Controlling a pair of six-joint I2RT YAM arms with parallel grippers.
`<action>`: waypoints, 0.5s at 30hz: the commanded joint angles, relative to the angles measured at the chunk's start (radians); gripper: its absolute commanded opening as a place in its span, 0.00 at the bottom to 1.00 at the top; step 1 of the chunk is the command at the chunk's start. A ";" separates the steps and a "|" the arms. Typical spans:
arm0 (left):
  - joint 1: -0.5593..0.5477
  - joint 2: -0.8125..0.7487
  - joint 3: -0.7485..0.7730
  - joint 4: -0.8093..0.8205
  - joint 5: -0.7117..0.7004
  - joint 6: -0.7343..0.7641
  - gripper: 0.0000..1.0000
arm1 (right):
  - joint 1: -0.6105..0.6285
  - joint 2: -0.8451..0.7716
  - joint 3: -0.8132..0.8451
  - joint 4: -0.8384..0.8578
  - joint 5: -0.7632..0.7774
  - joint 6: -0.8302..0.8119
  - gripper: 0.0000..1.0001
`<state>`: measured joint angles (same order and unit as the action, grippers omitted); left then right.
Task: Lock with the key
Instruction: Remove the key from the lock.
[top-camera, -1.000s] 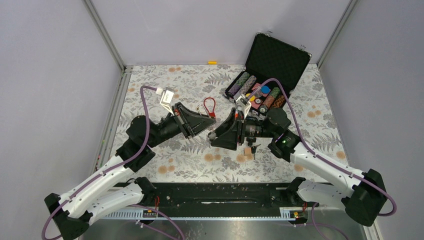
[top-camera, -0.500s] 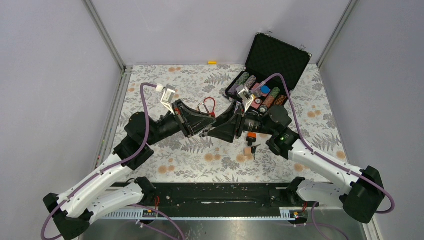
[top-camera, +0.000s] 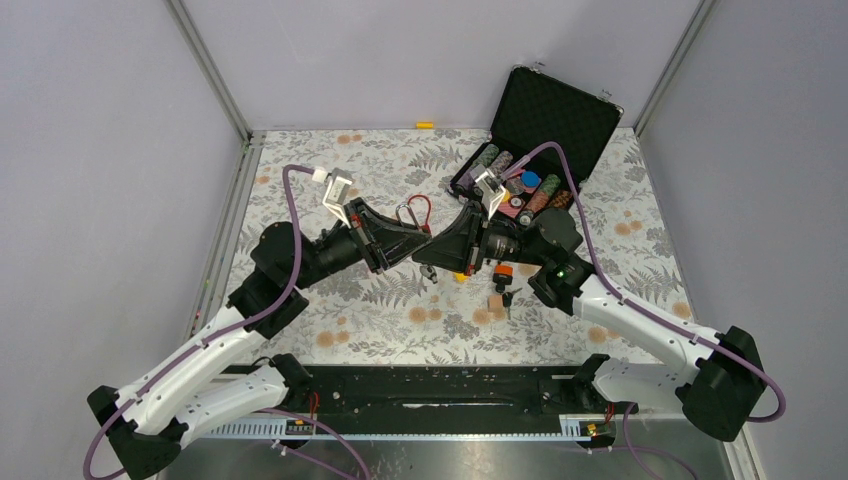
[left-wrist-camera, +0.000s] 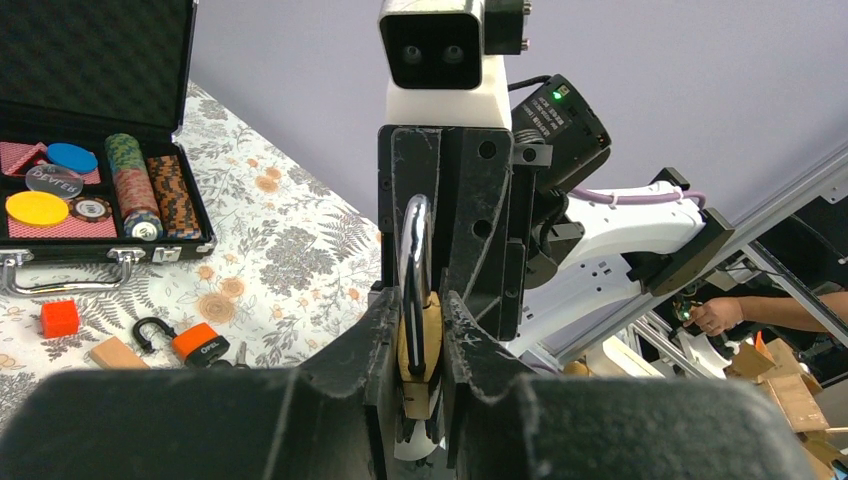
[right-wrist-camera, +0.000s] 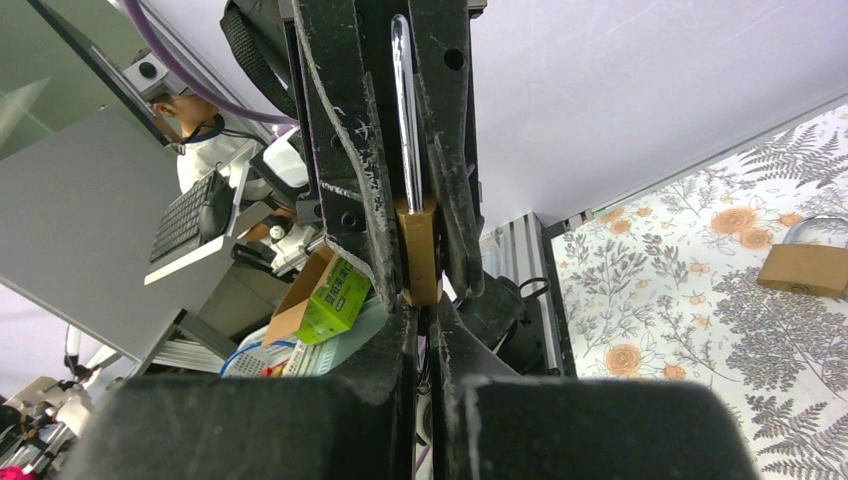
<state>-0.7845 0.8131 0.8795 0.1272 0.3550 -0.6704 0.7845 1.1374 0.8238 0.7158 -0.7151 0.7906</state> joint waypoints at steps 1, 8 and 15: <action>-0.003 -0.034 0.054 0.050 0.002 0.021 0.00 | -0.004 0.007 0.001 0.037 -0.024 0.001 0.00; 0.038 -0.078 0.070 0.043 0.030 0.034 0.00 | -0.015 0.024 -0.005 -0.046 -0.312 -0.051 0.00; 0.073 -0.127 0.077 0.027 0.022 0.082 0.00 | -0.016 0.044 -0.012 0.045 -0.432 0.052 0.00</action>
<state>-0.7628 0.7666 0.8799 0.0216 0.4507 -0.6422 0.7757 1.1881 0.8227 0.7574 -0.9314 0.7990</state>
